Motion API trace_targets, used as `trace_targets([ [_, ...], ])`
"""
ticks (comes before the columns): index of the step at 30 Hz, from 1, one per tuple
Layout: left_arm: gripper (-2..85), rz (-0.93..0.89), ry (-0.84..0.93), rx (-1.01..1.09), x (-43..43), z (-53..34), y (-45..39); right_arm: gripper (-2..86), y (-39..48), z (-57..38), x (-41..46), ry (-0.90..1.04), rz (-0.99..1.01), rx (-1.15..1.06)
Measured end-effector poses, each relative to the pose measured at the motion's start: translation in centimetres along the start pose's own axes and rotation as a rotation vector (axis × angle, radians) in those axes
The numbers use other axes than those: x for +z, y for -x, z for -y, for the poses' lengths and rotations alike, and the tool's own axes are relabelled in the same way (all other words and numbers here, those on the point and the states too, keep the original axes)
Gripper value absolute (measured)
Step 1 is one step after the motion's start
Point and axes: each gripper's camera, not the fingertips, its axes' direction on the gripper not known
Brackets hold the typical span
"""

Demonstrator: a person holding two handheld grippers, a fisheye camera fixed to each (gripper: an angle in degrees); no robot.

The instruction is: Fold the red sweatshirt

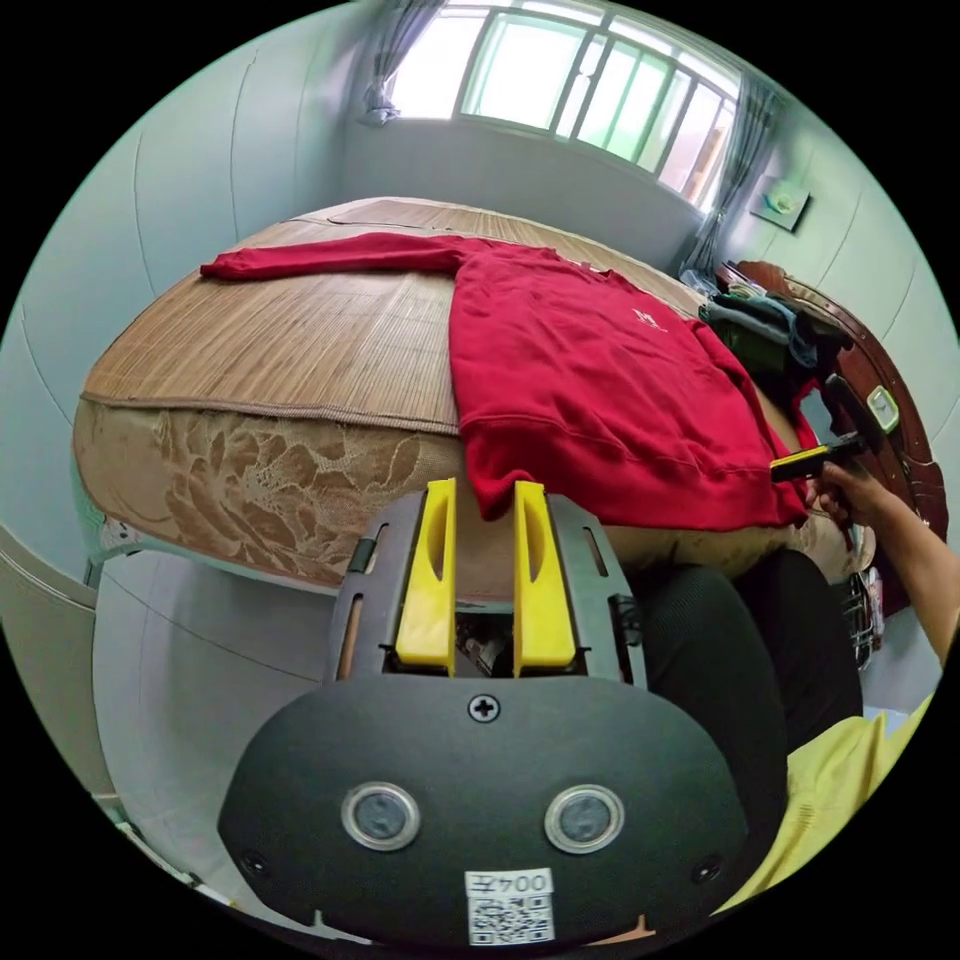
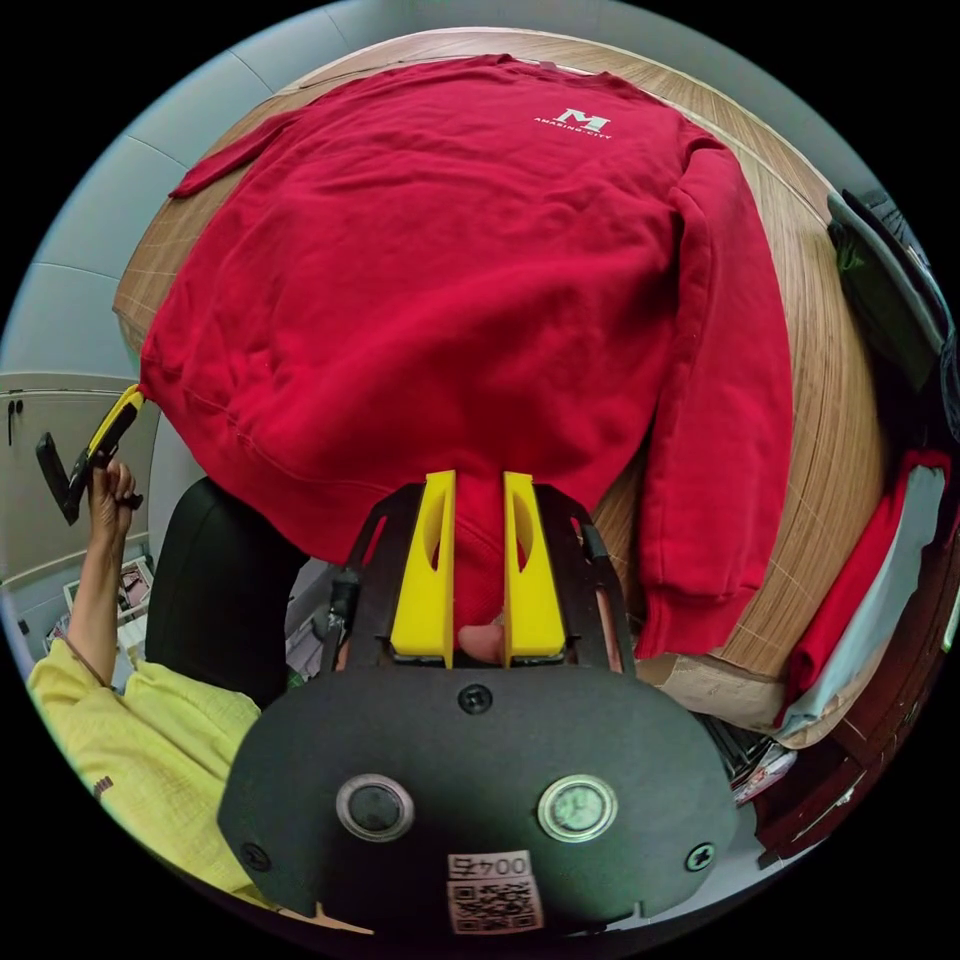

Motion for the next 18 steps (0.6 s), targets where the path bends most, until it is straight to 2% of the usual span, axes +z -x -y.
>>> trace_targets([
  [2,5.0,-0.017,0.009,0.004,-0.3,0.6,0.2,8.2,-0.2,-0.4,-0.3,-0.001,-0.003,-0.002],
  [6,3.2,0.062,-0.068,-0.001,-3.8,1.2,1.2,8.2,-1.0,-1.5,-1.0,-0.018,0.000,0.004],
  [10,2.6,-0.035,0.073,-0.098,-0.3,0.3,4.8,8.3,-2.2,-3.0,-1.7,-0.054,0.005,0.001],
  [12,2.6,-0.049,0.062,-0.124,-0.1,0.2,5.2,8.0,-2.9,-4.0,-2.2,-0.085,0.015,-0.011],
  [14,2.5,-0.044,0.058,-0.127,-0.2,0.4,5.1,8.0,-4.2,-5.2,-2.8,-0.120,0.070,-0.008],
  [18,2.5,-0.032,0.062,-0.096,-0.6,0.9,5.3,9.3,-9.1,-10.0,-4.2,-0.266,0.327,0.092],
])
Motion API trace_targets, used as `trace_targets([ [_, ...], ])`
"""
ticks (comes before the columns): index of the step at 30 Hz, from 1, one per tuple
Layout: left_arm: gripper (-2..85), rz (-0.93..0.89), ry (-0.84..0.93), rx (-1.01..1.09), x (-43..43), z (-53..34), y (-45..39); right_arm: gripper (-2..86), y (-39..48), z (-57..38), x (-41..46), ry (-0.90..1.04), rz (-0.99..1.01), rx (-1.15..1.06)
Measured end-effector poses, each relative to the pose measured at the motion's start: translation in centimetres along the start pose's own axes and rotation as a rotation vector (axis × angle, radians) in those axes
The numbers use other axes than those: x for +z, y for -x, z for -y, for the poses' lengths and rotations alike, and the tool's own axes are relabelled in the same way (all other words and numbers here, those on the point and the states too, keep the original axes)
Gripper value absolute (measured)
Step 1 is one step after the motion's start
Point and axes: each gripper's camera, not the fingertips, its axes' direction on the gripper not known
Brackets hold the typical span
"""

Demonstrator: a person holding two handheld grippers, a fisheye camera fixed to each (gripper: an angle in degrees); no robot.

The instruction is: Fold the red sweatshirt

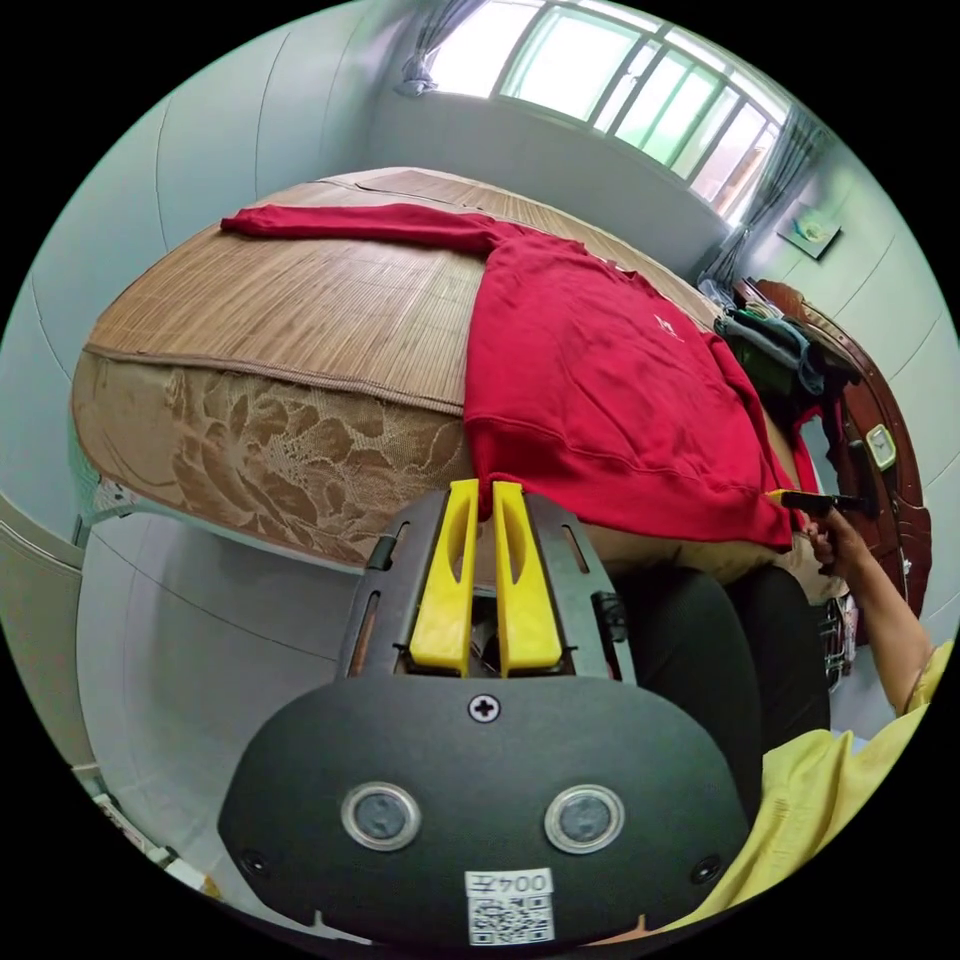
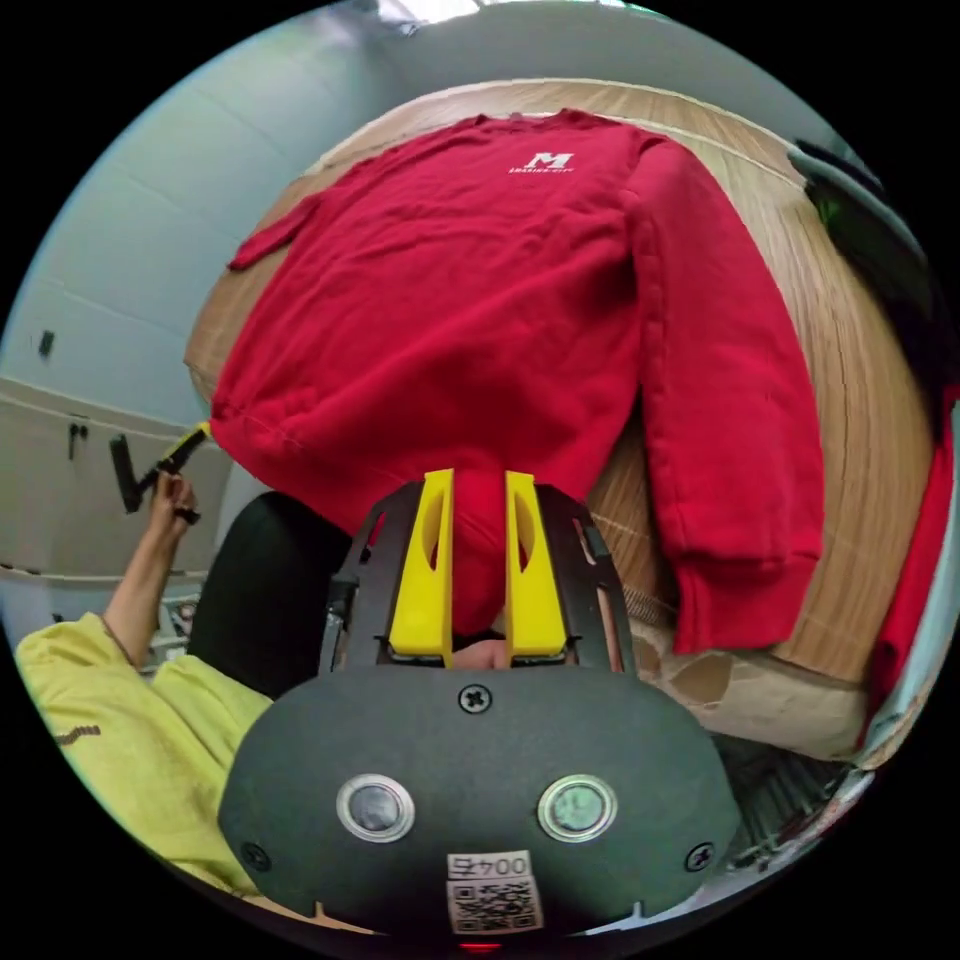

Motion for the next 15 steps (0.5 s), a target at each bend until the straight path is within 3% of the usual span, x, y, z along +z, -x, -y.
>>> trace_targets([
  [4,2.7,-0.020,0.004,0.003,-0.3,0.3,0.7,10.6,-5.5,-5.3,-3.8,-0.199,0.284,0.198],
  [7,2.7,-0.023,0.007,-0.011,-0.2,0.5,1.0,10.8,-7.7,-8.1,-4.4,-0.252,0.383,0.277],
  [15,2.8,-0.042,0.001,-0.056,-0.1,0.6,1.8,11.2,-7.6,-10.2,-5.7,-0.239,0.323,0.321],
])
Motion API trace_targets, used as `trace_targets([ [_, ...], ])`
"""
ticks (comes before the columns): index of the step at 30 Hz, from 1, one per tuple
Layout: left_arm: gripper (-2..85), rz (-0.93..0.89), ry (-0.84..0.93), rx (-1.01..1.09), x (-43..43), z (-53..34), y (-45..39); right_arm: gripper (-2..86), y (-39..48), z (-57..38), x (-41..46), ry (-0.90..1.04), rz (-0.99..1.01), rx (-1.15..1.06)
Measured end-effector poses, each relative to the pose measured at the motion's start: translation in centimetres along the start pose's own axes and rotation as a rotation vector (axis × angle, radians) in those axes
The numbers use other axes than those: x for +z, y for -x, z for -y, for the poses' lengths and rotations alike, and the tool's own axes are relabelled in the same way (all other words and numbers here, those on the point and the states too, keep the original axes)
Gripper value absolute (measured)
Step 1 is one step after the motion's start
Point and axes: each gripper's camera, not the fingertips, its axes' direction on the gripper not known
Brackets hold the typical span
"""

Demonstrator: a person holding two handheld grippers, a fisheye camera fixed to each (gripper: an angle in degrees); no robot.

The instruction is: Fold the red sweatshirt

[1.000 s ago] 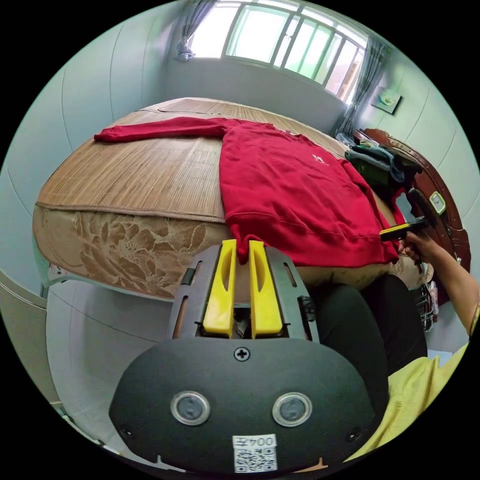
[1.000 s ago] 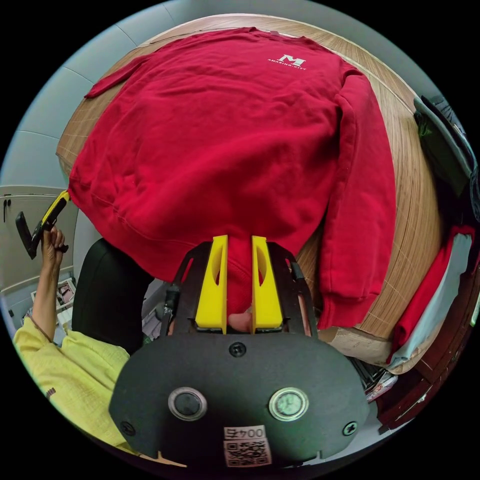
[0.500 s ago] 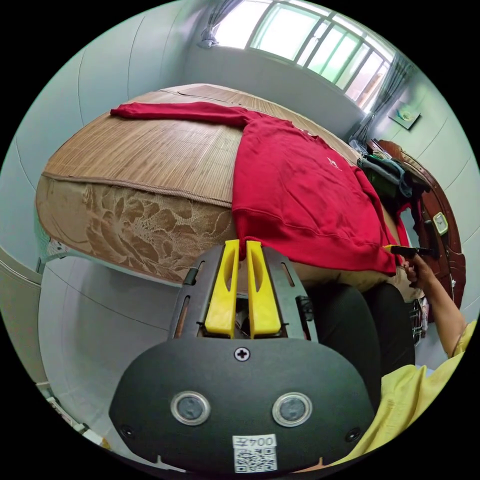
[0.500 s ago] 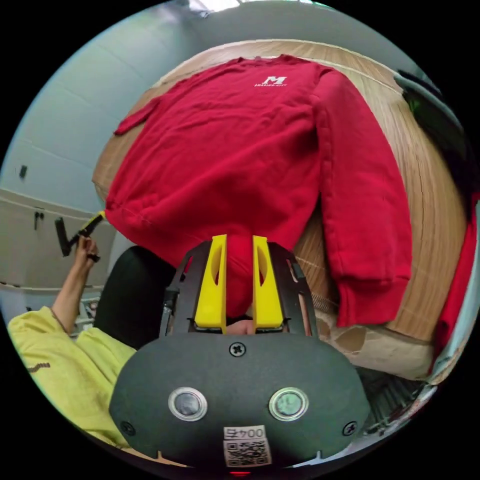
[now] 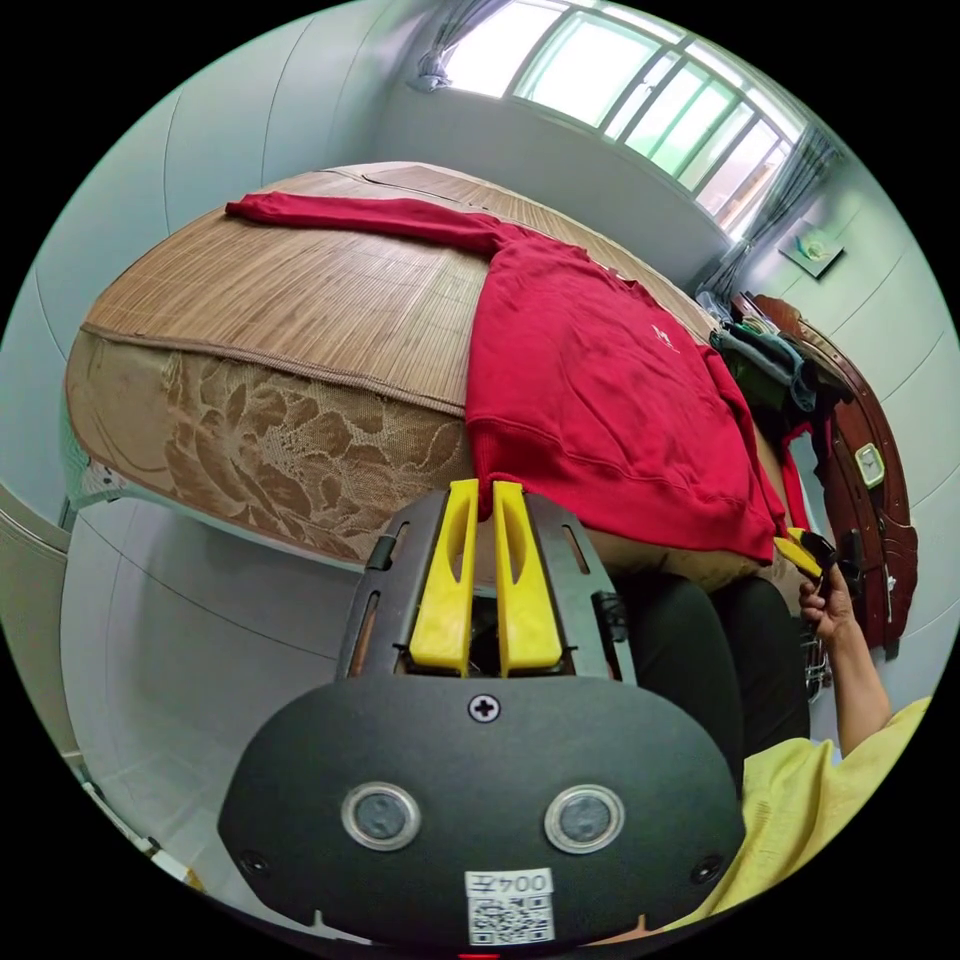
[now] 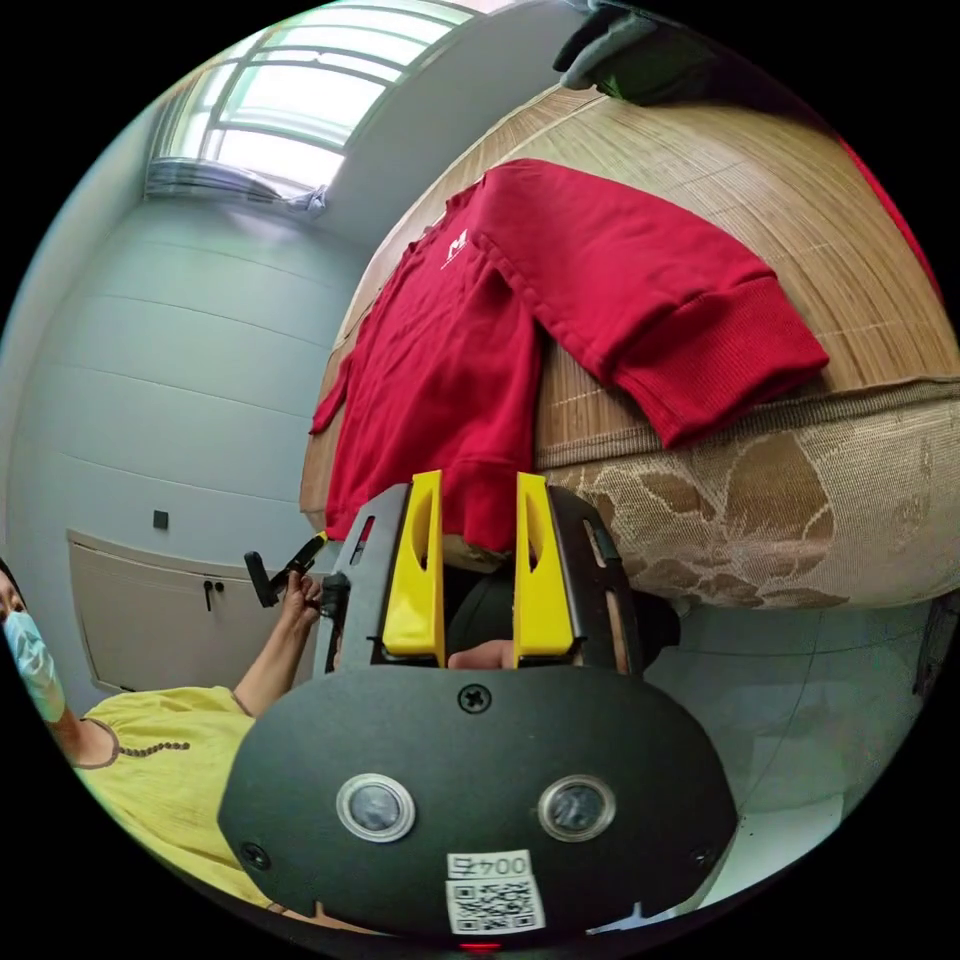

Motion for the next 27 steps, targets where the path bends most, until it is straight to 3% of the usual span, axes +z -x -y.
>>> trace_targets([
  [11,2.8,-0.037,-0.003,-0.012,-0.3,0.3,1.0,5.3,0.7,1.2,1.0,0.084,-0.020,0.041],
  [15,2.7,-0.063,-0.028,0.005,-1.7,0.7,1.0,3.8,3.4,1.4,-3.1,-0.012,-0.125,-0.046],
  [19,2.6,-0.068,0.010,0.046,-1.5,0.7,0.7,3.7,1.8,1.3,-4.8,0.003,-0.111,0.012],
  [27,2.4,-0.073,0.063,0.033,0.0,-1.1,1.3,3.7,0.6,-0.2,-1.8,0.083,-0.124,0.053],
])
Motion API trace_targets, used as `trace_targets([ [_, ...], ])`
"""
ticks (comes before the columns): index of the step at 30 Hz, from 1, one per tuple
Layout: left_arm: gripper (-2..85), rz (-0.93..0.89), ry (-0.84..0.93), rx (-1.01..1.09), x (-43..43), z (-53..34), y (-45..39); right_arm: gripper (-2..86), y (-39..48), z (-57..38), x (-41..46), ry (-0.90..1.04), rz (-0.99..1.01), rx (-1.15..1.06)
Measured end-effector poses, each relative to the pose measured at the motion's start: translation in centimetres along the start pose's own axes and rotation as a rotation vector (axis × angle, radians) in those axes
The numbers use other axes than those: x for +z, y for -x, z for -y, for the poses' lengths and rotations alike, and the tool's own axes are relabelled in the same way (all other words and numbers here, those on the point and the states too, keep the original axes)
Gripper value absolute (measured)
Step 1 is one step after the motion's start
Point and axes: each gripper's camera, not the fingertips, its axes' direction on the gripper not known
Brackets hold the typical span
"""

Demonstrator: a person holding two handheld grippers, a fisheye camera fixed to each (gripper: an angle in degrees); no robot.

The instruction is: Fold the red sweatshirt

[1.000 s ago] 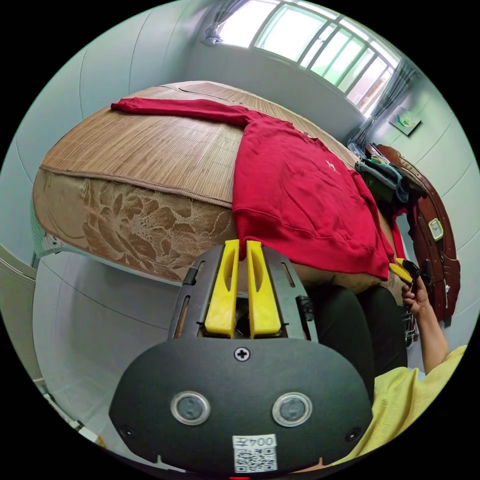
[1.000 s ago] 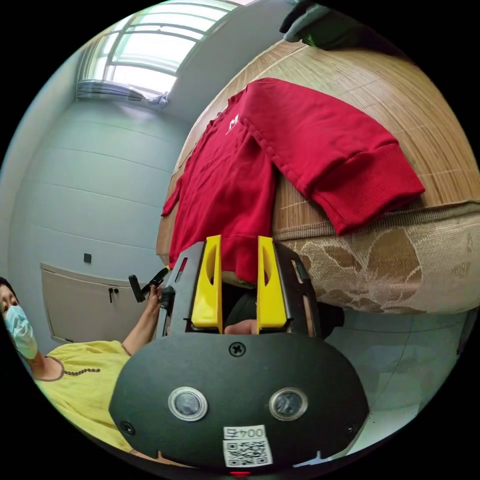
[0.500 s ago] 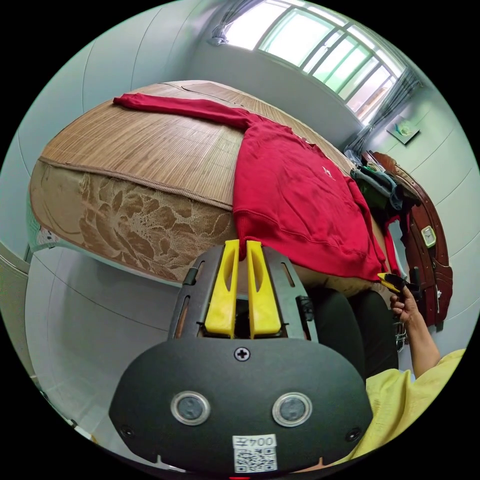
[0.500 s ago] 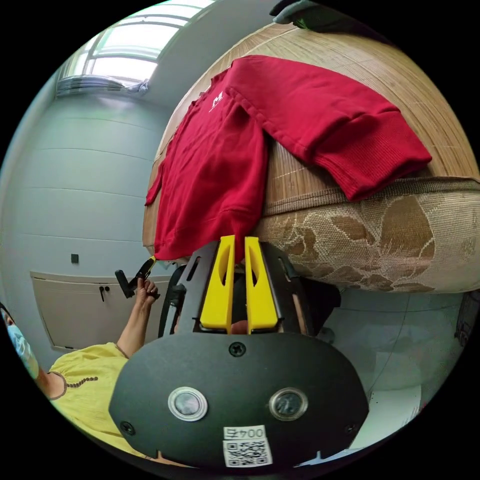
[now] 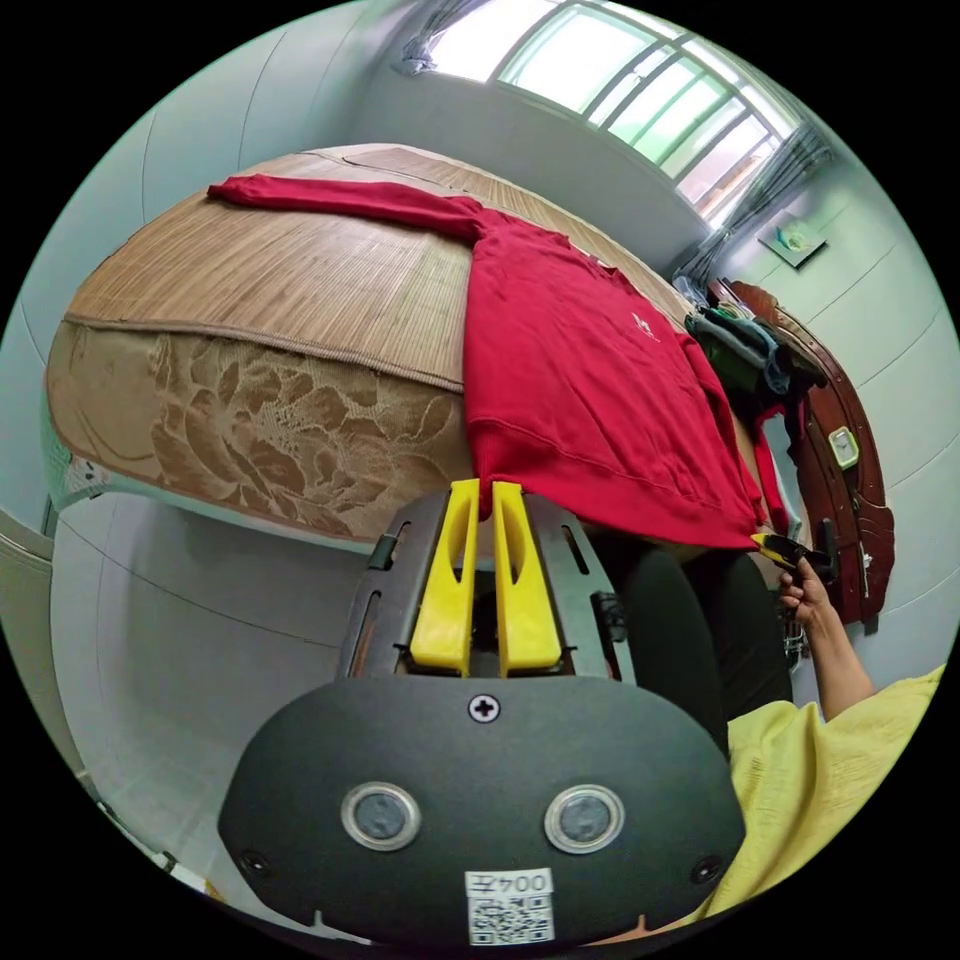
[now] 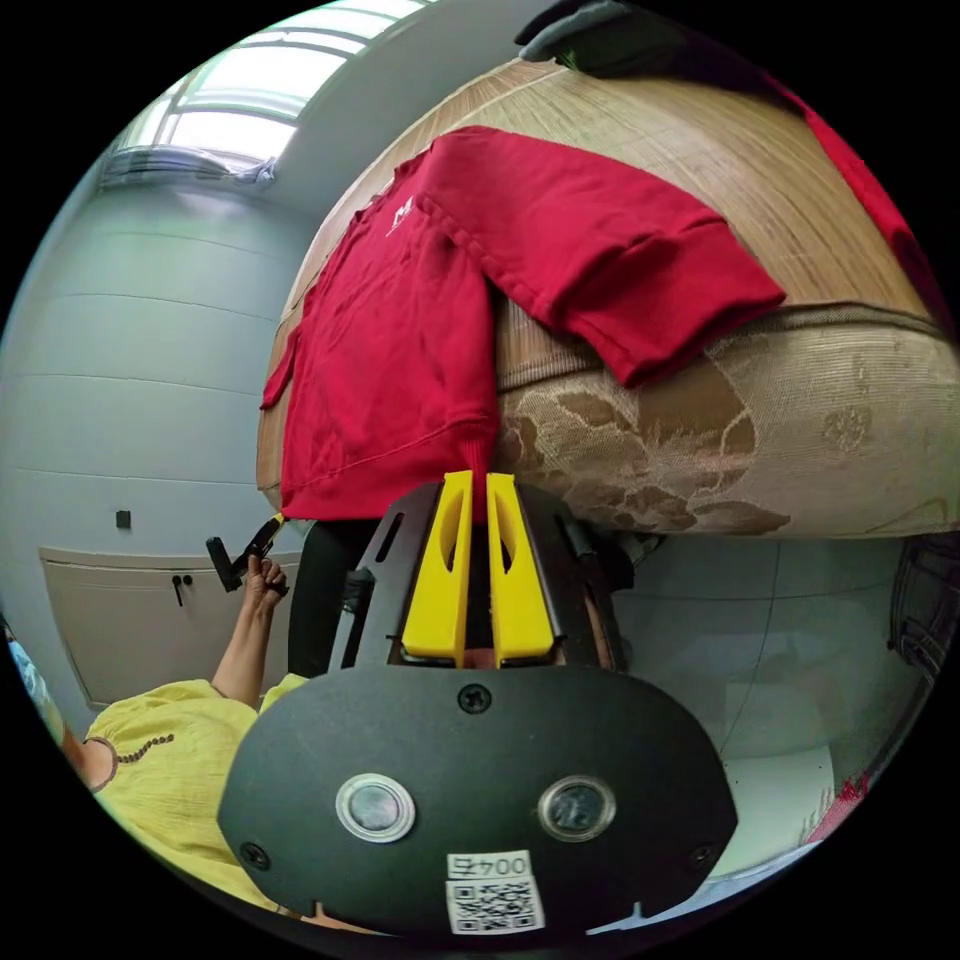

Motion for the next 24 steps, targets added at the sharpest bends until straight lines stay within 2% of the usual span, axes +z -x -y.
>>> trace_targets([
  [6,2.4,-0.006,-0.026,0.043,-1.3,-0.1,-1.2,3.7,1.7,-0.1,-1.3,-0.041,0.039,-0.044],
  [15,2.5,-0.038,0.035,0.004,1.7,-1.0,-1.2,5.0,3.0,1.2,2.3,0.017,0.004,-0.024],
  [20,2.2,-0.039,0.039,0.022,0.7,-2.8,-0.7,8.2,1.8,0.2,-1.5,-0.228,-0.019,0.045],
  [22,2.0,-0.027,-0.051,0.022,-1.1,-3.9,-1.9,12.8,1.1,0.4,-2.9,-0.335,-0.095,0.102],
  [24,1.8,-0.045,-0.098,0.068,-1.2,-4.1,-4.9,13.5,1.6,1.3,-2.9,-0.373,-0.167,0.093],
])
